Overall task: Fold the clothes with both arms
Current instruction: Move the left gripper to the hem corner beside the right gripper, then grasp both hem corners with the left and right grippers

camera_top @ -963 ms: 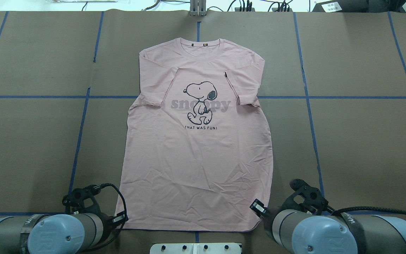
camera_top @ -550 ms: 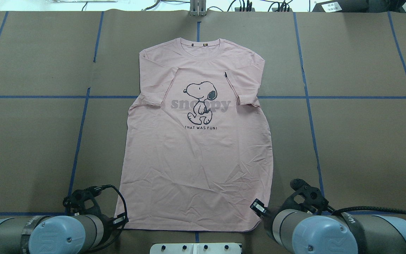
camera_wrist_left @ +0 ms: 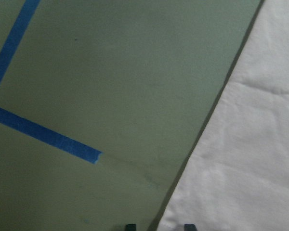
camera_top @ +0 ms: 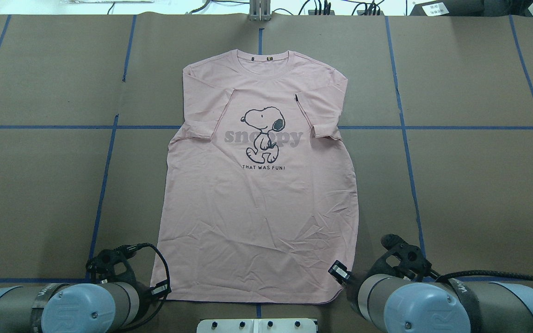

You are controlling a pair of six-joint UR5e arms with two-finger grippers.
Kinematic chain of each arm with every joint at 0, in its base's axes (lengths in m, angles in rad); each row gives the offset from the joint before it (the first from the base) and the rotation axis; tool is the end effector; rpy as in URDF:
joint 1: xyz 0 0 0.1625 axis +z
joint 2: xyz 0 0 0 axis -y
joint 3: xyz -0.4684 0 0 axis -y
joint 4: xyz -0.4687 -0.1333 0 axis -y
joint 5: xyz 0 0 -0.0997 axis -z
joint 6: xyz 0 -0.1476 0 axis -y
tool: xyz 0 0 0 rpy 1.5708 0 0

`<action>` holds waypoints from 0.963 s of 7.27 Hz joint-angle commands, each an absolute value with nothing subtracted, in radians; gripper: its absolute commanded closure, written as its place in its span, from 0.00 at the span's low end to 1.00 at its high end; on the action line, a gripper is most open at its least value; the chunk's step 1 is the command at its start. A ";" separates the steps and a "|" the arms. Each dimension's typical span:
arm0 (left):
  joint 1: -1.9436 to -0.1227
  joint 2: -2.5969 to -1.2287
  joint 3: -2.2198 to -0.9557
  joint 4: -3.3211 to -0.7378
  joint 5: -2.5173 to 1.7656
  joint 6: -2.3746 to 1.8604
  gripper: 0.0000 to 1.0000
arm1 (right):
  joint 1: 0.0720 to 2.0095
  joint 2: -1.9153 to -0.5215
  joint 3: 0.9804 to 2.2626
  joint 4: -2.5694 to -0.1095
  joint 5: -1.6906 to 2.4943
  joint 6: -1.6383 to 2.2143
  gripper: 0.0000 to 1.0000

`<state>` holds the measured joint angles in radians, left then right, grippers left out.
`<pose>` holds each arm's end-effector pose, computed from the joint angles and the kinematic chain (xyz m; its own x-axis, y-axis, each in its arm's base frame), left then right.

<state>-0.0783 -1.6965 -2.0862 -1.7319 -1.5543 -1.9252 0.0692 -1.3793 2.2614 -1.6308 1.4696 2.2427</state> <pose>0.5973 -0.1830 0.3778 0.6187 -0.3966 -0.6782 0.3249 0.9151 -0.2387 -0.5509 -0.1867 0.2874 0.4427 0.6515 0.6161 -0.5343 0.7435 -0.4022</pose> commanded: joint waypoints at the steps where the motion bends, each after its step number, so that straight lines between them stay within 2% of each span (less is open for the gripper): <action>1: -0.078 -1.703 -2.112 -1.732 -1.555 -1.925 1.00 | 0.071 -1.379 2.263 -1.632 1.470 2.243 1.00; 5: -0.087 -1.709 -2.321 -1.565 -1.555 -1.916 1.00 | 0.086 -1.391 2.350 -1.641 1.470 2.243 1.00; 7: -0.194 -1.754 -2.295 -1.568 -1.549 -1.879 1.00 | 0.187 -1.375 2.329 -1.638 1.474 2.090 1.00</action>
